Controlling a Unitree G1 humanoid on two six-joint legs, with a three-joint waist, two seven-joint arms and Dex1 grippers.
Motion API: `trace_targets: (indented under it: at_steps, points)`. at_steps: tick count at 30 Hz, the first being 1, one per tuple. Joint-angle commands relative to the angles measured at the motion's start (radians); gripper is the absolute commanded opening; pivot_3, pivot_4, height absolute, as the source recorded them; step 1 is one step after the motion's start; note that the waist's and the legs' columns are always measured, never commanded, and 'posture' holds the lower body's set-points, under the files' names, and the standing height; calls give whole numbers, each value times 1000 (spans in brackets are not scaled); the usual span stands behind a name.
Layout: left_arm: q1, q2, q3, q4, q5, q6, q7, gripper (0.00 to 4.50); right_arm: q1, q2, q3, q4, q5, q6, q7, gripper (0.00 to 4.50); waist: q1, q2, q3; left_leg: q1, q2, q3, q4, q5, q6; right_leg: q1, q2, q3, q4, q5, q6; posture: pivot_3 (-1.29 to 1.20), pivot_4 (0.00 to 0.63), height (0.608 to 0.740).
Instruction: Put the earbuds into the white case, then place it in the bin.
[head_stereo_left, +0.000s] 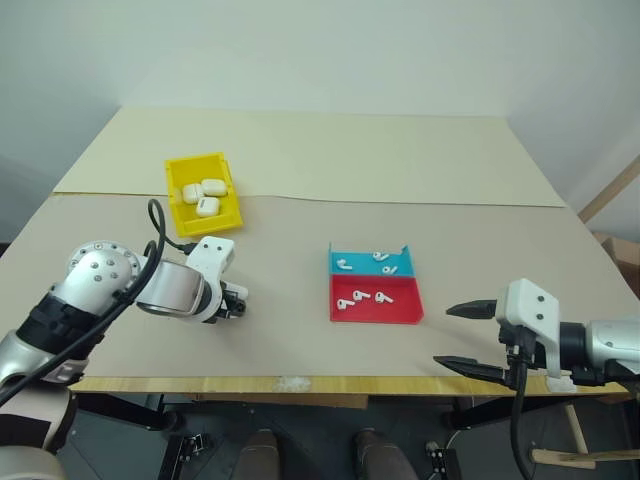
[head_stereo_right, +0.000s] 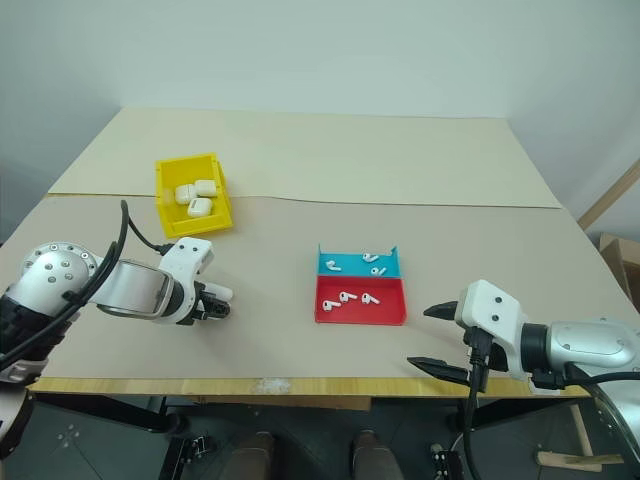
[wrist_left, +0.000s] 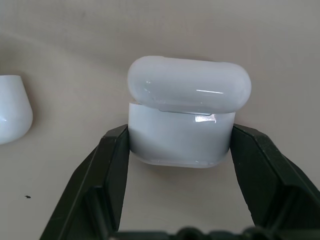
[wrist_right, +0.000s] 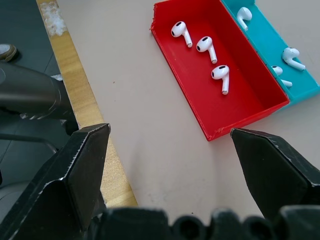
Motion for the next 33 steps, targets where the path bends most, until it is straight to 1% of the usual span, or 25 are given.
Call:
trace_targets:
  at_steps: [1, 6, 8, 9, 12, 14, 15, 16, 17, 18, 19, 20, 22, 23, 24, 26, 27, 29, 31, 33]
  points:
    - [-6, 2, 10, -17, -6, 1, -7, 2786, -20, 0, -13, -9, -1, -2, -9, 4500, 0, 0, 0, 0, 0, 0, 0, 0, 0, 0, 0, 0, 0, 0, 0, 0, 150, 740]
    - [-25, 1, 7, -35, -6, -5, -7, 2786, -32, 2, -9, 3, -4, -5, -5, 4500, 0, 0, 0, 0, 0, 0, 0, 0, 0, 0, 0, 0, 0, 0, 0, 0, 150, 740]
    - [-47, 9, 51, -80, -6, -23, -50, 2786, -35, -2, -16, 7, -1, -6, -1, 4500, 0, 0, 0, 0, 0, 0, 0, 0, 0, 0, 0, 0, -1, 0, 0, 0, 150, 740]
    - [-65, 24, 76, -114, -6, -25, -87, 2786, -38, -3, -21, 10, -5, -13, -1, 4500, 0, -1, 0, -1, 0, 0, 0, 0, 0, 0, 0, 0, -1, 0, 0, 0, 150, 740]
    - [-60, 39, 194, -243, 113, -57, -261, 2786, -52, 0, -33, 26, -12, -45, 8, 4500, 0, -1, 1, -3, 0, 0, 0, 0, 0, -1, 0, -1, -3, 1, 1, 0, 150, 740]
    - [3, 53, 268, -338, 264, -100, -440, 2786, -81, 12, -33, 34, -6, -63, 5, 4500, -4, -1, 1, -3, 0, 0, 0, 0, 0, -1, 0, 0, -4, 1, 1, 0, 150, 740]
    - [107, 39, 332, -423, 407, -218, -577, 2786, -103, 11, -25, 35, -13, -75, 4, 4500, -5, -1, 0, -2, 0, 1, -1, 0, 0, -1, 0, 0, -5, 1, 1, 0, 150, 740]
    - [202, 37, 362, -499, 567, -346, -697, 2786, -124, 2, -13, 37, -22, -77, 4, 4500, -11, 3, -1, -2, 0, 1, -1, 0, 0, 0, 0, 0, -5, 1, 1, 0, 150, 740]
    - [273, 27, 378, -546, 689, -442, -785, 2786, -138, -5, -4, 44, -30, -82, 8, 4500, -12, 5, -1, 0, 0, 3, -3, 0, 0, 0, 0, 2, -6, 1, 1, 0, 150, 740]
    - [355, 19, 368, -566, 847, -585, -893, 2786, -182, -41, 23, 45, -22, -20, 7, 4500, -12, 5, -1, 1, 0, 4, -4, 1, -1, 0, 0, 3, -6, 1, 0, 0, 150, 740]
    - [404, 8, 355, -566, 955, -676, -966, 2786, -213, -67, 42, 49, -16, 26, 7, 4500, -13, 6, 0, 0, 0, 3, -4, 1, -2, 0, 0, 2, -6, 1, 0, 0, 150, 740]
    - [455, -16, 350, -551, 1045, -764, -1035, 2786, -267, -107, 80, 49, -8, 101, 4, 4500, -8, 5, 0, 0, 0, 4, -4, 1, -2, -1, 0, 3, -6, 1, 0, 0, 150, 740]
    - [520, -99, 358, -508, 1134, -888, -1128, 2786, -381, -156, 152, 57, 6, 218, -4, 4500, -2, 5, 0, -1, 1, 3, -4, 3, -5, -2, 0, 2, -7, 2, -1, 0, 150, 740]
    - [558, -160, 362, -476, 1191, -993, -1175, 2786, -451, -180, 204, 48, -8, 245, 7, 4500, 2, 4, 0, -1, 1, 3, -3, 3, -4, -1, 0, 2, -8, 3, -2, 0, 150, 740]
    - [583, -211, 366, -449, 1227, -1067, -1222, 2786, -501, -195, 246, 40, -24, 255, 19, 4500, 5, 5, 0, -1, 1, 3, -3, 3, -4, 0, 0, 1, -10, 3, -2, 0, 150, 740]
    - [620, -275, 374, -409, 1263, -1179, -1362, 2786, -594, -223, 338, 7, -62, 270, 48, 4500, 6, 4, 0, -2, 1, 3, -3, 3, -4, 0, 0, 2, -12, 2, -4, 0, 150, 740]
    - [631, -303, 381, -399, 1252, -1200, -1416, 2786, -632, -227, 379, -1, -74, 284, 60, 4500, 6, 3, -1, -4, 1, 3, -3, 3, -3, -1, 0, 1, -12, 3, -2, 0, 150, 740]
    - [638, -346, 409, -371, 1145, -1201, -1578, 2786, -707, -215, 459, -21, -102, 293, 86, 4500, 5, 4, -1, -10, 2, 3, -2, 2, -1, -7, 0, 1, -12, 4, 0, 0, 150, 740]
    - [624, -383, 423, -345, 1133, -1207, -1633, 2786, -763, -204, 538, -31, -144, 302, 108, 4500, 5, 4, -1, -19, 2, 2, 0, 2, -1, -17, 0, 1, -9, 5, 1, 0, 150, 740]
    - [605, -426, 422, -299, 1189, -1259, -1681, 2786, -822, -167, 609, -11, -185, 326, 107, 4500, 4, 4, -1, -20, 2, 2, 1, 1, -1, -18, 0, 1, -7, 5, 1, 0, 150, 740]
